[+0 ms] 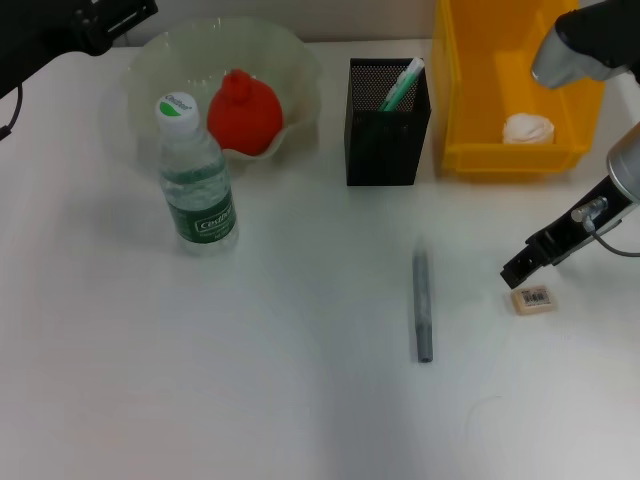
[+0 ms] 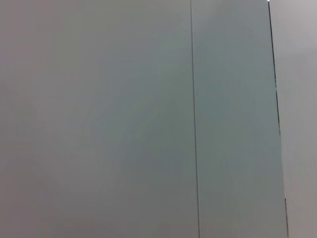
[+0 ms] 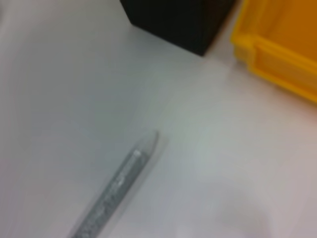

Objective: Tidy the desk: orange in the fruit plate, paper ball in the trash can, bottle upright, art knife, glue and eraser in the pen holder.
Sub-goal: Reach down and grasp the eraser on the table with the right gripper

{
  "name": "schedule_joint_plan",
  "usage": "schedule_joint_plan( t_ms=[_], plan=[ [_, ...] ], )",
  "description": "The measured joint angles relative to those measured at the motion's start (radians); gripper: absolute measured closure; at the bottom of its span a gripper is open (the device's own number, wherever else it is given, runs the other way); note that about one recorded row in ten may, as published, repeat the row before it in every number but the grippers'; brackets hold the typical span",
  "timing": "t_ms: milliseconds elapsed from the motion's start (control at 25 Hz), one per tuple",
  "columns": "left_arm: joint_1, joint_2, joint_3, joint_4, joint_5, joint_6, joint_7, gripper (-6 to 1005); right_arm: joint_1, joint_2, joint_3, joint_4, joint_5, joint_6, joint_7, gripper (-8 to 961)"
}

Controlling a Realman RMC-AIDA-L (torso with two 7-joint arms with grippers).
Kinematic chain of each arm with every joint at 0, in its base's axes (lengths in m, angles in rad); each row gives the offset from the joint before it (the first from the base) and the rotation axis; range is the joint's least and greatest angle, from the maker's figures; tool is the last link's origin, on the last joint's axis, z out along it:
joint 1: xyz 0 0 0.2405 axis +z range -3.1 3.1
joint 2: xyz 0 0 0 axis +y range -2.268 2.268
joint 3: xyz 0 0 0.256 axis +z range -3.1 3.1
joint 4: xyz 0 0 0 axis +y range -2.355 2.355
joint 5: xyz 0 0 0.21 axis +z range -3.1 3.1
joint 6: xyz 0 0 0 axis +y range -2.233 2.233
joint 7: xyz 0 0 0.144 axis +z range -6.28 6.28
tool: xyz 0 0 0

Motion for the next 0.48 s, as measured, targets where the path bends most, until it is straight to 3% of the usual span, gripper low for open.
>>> schedule_joint_plan(
  t_ms=[320, 480],
  plan=[
    [0.003, 0.001, -0.001, -0.01, 0.0, 0.002, 0.0, 258, 0.039, 0.002, -0.007, 0.085, -0.022, 0.009, 0.001, 269],
    [0.004, 0.001, -0.001, -0.011, 0.0, 0.003, 0.0, 258, 0.042, 0.004, -0.017, 0.107, -0.02, 0.018, 0.001, 271]
  ],
)
